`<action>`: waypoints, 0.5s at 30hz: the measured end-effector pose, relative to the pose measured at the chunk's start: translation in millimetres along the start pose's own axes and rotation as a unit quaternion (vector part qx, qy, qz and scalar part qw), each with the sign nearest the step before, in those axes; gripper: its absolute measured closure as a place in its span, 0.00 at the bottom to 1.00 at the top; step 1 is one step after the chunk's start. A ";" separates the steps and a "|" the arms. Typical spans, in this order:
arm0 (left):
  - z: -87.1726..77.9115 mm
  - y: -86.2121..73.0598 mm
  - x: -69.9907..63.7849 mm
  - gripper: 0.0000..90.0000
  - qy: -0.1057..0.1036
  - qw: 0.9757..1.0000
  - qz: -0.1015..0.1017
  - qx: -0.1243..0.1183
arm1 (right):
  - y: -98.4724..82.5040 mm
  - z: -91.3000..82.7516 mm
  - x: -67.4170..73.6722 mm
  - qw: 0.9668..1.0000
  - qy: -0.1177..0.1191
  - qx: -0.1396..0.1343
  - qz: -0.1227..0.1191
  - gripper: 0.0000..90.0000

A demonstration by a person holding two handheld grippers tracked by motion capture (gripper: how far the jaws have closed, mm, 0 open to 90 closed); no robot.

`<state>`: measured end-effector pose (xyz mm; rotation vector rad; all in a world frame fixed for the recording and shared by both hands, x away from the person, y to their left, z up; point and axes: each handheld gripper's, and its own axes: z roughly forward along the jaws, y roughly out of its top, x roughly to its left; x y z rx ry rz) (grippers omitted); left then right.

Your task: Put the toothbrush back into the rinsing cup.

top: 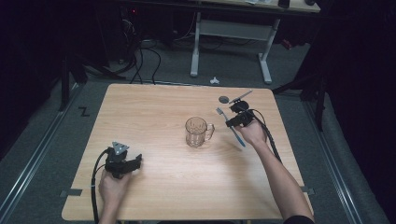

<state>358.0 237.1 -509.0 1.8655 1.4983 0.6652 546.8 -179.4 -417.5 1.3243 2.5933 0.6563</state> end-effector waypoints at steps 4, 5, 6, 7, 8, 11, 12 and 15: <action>0.0 0.0 0.0 0.32 0.000 1.000 0.000 0.000 | -3.9 -3.5 0.1 1.000 0.004 -0.011 -0.003 0.88; 0.1 0.1 0.0 0.32 0.000 1.000 0.000 0.000 | -5.0 -4.4 0.1 1.000 0.004 -0.011 -0.001 0.88; 0.1 0.1 0.0 0.32 0.000 1.000 0.000 0.000 | -7.1 -6.4 -0.7 1.000 0.005 -0.016 -0.001 0.88; 0.1 0.1 0.0 0.32 0.000 1.000 0.000 0.000 | -7.1 -6.4 -0.7 1.000 0.005 -0.016 -0.001 0.88; 0.1 0.1 0.0 0.32 0.000 1.000 0.000 0.000 | -8.2 -7.7 -1.2 1.000 0.006 -0.019 0.000 0.88; 0.1 0.1 -0.1 0.32 0.000 1.000 0.000 0.000 | -12.3 -13.6 -3.7 0.999 0.016 -0.037 0.004 0.88; 0.1 0.1 -0.1 0.32 0.000 1.000 0.000 0.000 | -12.9 -15.2 -4.0 0.999 0.018 -0.040 0.002 0.88; 0.1 0.1 -0.1 0.32 0.000 1.000 0.000 0.000 | -15.2 -20.0 -3.1 0.998 0.026 -0.053 0.002 0.88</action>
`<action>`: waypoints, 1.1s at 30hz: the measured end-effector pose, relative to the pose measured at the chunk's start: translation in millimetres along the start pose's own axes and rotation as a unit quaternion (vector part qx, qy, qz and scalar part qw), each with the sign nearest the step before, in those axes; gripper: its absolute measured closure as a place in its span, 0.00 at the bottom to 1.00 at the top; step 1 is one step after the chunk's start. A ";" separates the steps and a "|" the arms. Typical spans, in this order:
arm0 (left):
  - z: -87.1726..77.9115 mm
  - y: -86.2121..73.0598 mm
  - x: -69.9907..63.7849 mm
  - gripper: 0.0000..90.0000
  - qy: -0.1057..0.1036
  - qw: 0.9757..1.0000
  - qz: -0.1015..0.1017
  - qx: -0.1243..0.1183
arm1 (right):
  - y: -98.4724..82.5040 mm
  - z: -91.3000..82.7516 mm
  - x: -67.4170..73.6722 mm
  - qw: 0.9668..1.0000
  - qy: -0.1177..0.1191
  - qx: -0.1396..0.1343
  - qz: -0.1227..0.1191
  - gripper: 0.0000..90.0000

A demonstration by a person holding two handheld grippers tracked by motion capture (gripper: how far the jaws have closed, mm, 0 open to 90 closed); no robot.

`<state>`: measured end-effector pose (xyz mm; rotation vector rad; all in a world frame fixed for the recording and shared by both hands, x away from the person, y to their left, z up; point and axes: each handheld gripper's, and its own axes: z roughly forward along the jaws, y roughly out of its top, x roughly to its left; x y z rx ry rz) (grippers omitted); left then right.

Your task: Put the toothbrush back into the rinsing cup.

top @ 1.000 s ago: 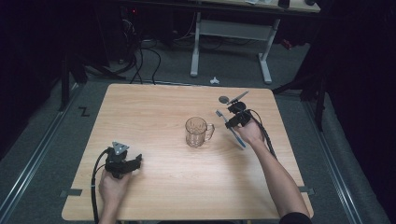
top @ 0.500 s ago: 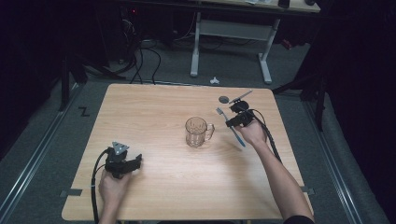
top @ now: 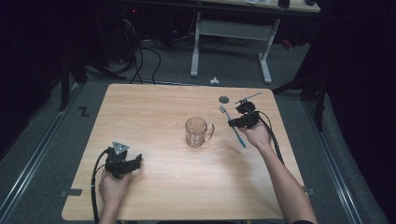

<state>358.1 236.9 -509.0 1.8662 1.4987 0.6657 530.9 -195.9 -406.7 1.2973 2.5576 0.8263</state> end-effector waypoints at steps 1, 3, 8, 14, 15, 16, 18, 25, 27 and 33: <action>0.0 0.0 0.0 0.32 0.000 1.000 0.000 0.000 | 0.0 0.0 0.0 1.000 0.000 0.000 0.000 0.88; 0.0 0.0 0.0 0.32 0.000 1.000 0.000 0.000 | -1.8 -2.5 1.0 1.000 0.004 -0.006 -0.002 0.88; 0.1 0.1 0.0 0.32 0.000 1.000 0.000 0.000 | -5.4 -9.9 2.6 1.000 0.016 -0.023 0.000 0.88; 0.0 0.1 0.0 0.32 0.000 1.000 0.000 0.000 | -8.4 -18.9 5.7 0.998 0.035 -0.047 0.000 0.88; 0.0 0.0 0.0 0.32 0.000 1.000 0.000 0.000 | -8.7 -20.2 6.8 0.998 0.038 -0.050 -0.002 0.88; 0.1 0.1 0.0 0.32 0.000 1.000 0.000 0.000 | -9.1 -21.6 7.9 0.998 0.039 -0.052 -0.003 0.88; 0.0 0.1 0.0 0.32 0.000 1.000 0.000 0.000 | -10.2 -24.6 10.1 0.997 0.046 -0.061 -0.005 0.88; 0.0 0.1 0.0 0.32 0.000 1.000 0.000 0.000 | -15.1 -32.1 15.0 0.994 0.066 -0.082 -0.005 0.88; 0.0 0.0 0.0 0.32 0.000 1.000 0.000 0.000 | -16.3 -34.0 15.5 0.993 0.069 -0.090 -0.009 0.88; 0.0 0.1 0.0 0.32 0.000 1.000 0.000 0.000 | -21.6 -42.1 19.5 0.991 0.071 -0.117 -0.012 0.88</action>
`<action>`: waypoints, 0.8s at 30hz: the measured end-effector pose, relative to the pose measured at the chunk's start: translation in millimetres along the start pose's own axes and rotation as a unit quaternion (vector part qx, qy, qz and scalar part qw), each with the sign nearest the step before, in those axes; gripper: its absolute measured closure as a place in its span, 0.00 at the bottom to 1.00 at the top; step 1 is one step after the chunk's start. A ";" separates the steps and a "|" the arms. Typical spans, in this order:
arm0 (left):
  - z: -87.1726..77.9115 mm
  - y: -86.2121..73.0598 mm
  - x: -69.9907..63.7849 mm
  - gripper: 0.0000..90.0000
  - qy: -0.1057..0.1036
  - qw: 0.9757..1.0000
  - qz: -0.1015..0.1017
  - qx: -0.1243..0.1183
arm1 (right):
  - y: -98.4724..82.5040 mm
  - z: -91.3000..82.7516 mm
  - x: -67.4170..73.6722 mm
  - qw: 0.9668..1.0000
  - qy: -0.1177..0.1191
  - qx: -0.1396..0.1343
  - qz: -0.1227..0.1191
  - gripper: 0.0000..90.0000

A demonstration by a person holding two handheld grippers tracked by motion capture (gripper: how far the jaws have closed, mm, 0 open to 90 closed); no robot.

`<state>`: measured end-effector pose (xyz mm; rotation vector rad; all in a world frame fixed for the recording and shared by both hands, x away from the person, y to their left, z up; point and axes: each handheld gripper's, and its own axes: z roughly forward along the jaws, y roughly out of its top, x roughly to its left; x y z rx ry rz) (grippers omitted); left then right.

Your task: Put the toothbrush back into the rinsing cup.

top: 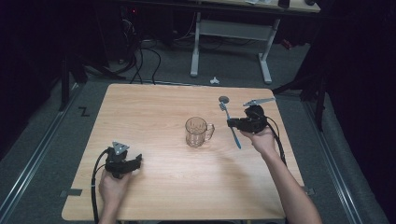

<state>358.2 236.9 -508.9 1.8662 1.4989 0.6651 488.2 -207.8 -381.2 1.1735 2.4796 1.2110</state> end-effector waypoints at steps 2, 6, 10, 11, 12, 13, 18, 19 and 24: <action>0.0 0.0 0.0 0.32 0.000 1.000 0.000 0.000 | -0.3 -5.8 2.0 1.000 0.002 -0.018 0.001 0.88; 0.0 0.0 -0.1 0.32 0.000 1.000 0.000 0.000 | -0.2 -10.3 5.1 1.000 0.005 -0.030 -0.004 0.89; 0.0 0.0 -0.1 0.32 0.000 1.000 0.000 0.000 | 0.3 -14.4 9.3 0.999 0.015 -0.046 -0.005 0.89; 0.0 0.0 -0.1 0.32 0.000 1.000 0.000 0.000 | 0.8 -15.1 10.8 0.998 0.018 -0.054 -0.008 0.89; 0.0 0.0 -0.1 0.32 0.000 1.000 0.000 0.000 | 1.0 -15.4 11.6 0.998 0.020 -0.057 -0.007 0.89; 0.0 0.0 -0.1 0.32 0.001 1.000 0.000 0.000 | 1.0 -15.4 11.6 0.998 0.020 -0.057 -0.007 0.89; 0.1 0.0 -0.1 0.32 0.001 1.000 0.000 0.000 | 2.4 -16.2 14.2 0.995 0.041 -0.090 -0.002 0.89; 0.1 0.0 -0.1 0.32 0.001 1.000 0.000 0.000 | 3.0 -15.9 14.9 0.995 0.042 -0.095 -0.002 0.89; 0.1 0.2 0.1 0.32 0.000 1.000 -0.001 0.000 | 7.1 -13.2 18.7 0.992 0.047 -0.115 -0.004 0.89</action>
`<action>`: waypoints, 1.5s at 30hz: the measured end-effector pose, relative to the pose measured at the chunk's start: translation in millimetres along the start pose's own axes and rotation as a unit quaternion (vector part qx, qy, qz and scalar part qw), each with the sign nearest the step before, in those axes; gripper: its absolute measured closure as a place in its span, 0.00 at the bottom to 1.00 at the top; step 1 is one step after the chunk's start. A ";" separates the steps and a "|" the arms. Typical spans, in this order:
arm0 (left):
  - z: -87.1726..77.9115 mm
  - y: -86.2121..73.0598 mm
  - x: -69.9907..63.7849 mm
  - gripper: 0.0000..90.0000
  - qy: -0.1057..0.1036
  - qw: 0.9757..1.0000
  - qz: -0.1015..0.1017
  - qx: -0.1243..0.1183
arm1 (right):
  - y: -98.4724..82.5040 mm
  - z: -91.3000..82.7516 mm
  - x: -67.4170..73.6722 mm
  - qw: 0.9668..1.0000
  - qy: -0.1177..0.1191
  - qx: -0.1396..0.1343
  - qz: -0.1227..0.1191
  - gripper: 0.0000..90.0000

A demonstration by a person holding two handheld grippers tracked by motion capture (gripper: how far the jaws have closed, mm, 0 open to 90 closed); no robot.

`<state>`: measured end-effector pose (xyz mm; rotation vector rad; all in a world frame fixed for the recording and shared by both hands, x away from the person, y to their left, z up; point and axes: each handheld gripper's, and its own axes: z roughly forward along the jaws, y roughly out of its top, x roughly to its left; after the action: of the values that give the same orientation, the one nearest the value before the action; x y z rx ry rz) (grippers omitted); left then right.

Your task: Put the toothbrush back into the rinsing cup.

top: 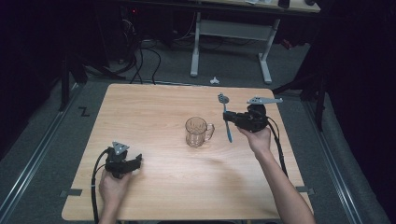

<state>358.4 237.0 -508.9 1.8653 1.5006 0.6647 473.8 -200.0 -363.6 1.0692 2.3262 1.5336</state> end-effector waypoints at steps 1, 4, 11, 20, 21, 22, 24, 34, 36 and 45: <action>0.0 0.0 0.0 0.32 0.000 1.000 0.000 0.000 | 0.9 1.2 0.8 1.000 0.001 -0.003 0.000 0.89; 0.0 0.0 0.0 0.32 0.000 1.000 0.000 0.000 | 4.9 6.2 6.2 1.000 -0.002 -0.015 -0.011 0.89; 0.1 0.0 0.0 0.32 0.000 1.000 0.000 0.000 | 13.4 17.8 9.3 1.000 -0.001 -0.019 -0.015 0.89; 0.1 0.1 0.0 0.32 0.000 1.000 0.000 0.000 | 27.9 31.9 12.6 0.999 -0.011 -0.026 -0.025 0.89; 0.1 0.1 0.0 0.32 0.000 1.000 0.000 0.000 | 29.2 34.0 12.9 0.999 -0.012 -0.028 -0.027 0.89; 0.1 0.1 0.0 0.32 0.000 1.000 0.000 0.000 | 30.2 36.2 13.6 0.999 -0.013 -0.028 -0.027 0.89; 0.1 0.0 0.1 0.32 0.000 1.000 0.000 0.000 | 31.8 40.4 14.5 0.999 -0.015 -0.028 -0.030 0.89; 0.1 0.0 0.1 0.32 0.000 1.000 -0.001 0.000 | 34.6 57.3 13.2 0.999 -0.016 -0.039 -0.023 0.89; 0.1 0.0 0.1 0.32 0.000 1.000 -0.001 0.000 | 34.5 59.9 12.4 0.999 -0.015 -0.040 -0.020 0.89; 0.0 0.0 0.2 0.32 0.000 1.000 0.000 0.000 | 32.1 68.6 10.6 0.999 -0.020 -0.042 -0.015 0.89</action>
<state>358.5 237.1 -508.9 1.8650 1.5007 0.6633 514.7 -135.5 -365.4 1.0309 2.2189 1.5693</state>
